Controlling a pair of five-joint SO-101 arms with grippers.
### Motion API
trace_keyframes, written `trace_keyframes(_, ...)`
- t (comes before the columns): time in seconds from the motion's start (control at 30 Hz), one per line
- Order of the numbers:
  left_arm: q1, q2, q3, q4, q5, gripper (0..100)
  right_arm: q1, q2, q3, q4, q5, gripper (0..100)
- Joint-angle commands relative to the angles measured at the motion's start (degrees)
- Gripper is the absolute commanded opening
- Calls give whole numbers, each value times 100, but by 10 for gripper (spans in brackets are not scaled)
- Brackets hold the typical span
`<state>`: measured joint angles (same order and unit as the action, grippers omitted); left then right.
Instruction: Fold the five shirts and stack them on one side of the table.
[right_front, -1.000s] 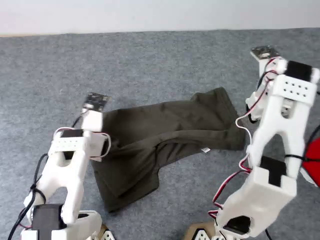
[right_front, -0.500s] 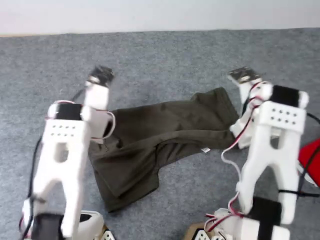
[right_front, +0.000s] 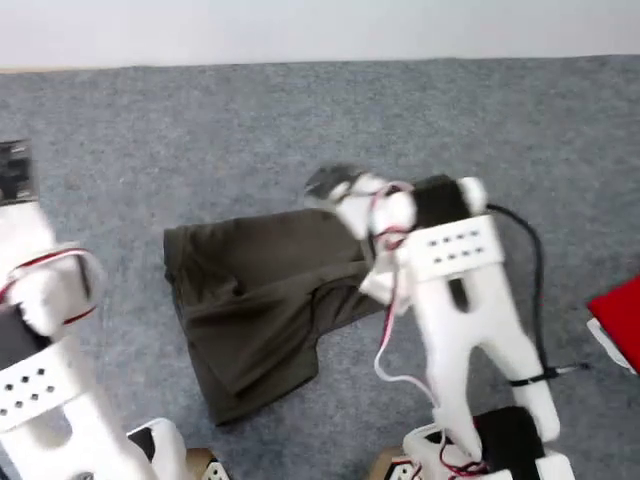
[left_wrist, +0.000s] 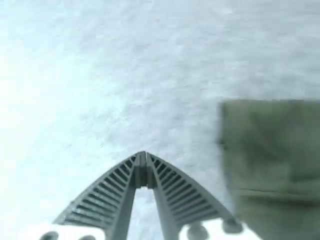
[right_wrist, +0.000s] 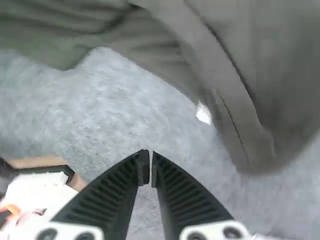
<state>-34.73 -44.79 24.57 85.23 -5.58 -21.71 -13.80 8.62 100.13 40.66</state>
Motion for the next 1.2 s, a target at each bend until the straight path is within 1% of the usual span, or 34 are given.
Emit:
trace_keyframes(0.0,-853,-158,154,-246,-9,2,-576,-233,246,-127,369,64)
trace_keyframes(0.13,-1486,-149,356,-484,-9,2,-1156,-233,756,-391,501,175)
trace_keyframes(0.3,-2101,-123,382,-519,-18,2,-1921,-224,1108,-971,527,185)
trace_keyframes(0.43,-2374,-123,681,-695,-18,2,-2387,-224,1477,-1525,545,185)
trace_keyframes(0.6,-2400,-149,1323,-1011,-18,2,-2642,-224,1925,-2211,888,185)
trace_keyframes(0.8,-2382,-158,1569,-1231,-9,3,-2914,-189,2189,-2826,888,185)
trace_keyframes(1.07,-2374,-132,1587,-1257,-9,3,-2985,725,2163,-3495,897,184)
trace_keyframes(1.17,-2365,-123,1587,-1257,-9,3,-2993,1015,2004,-3547,897,184)
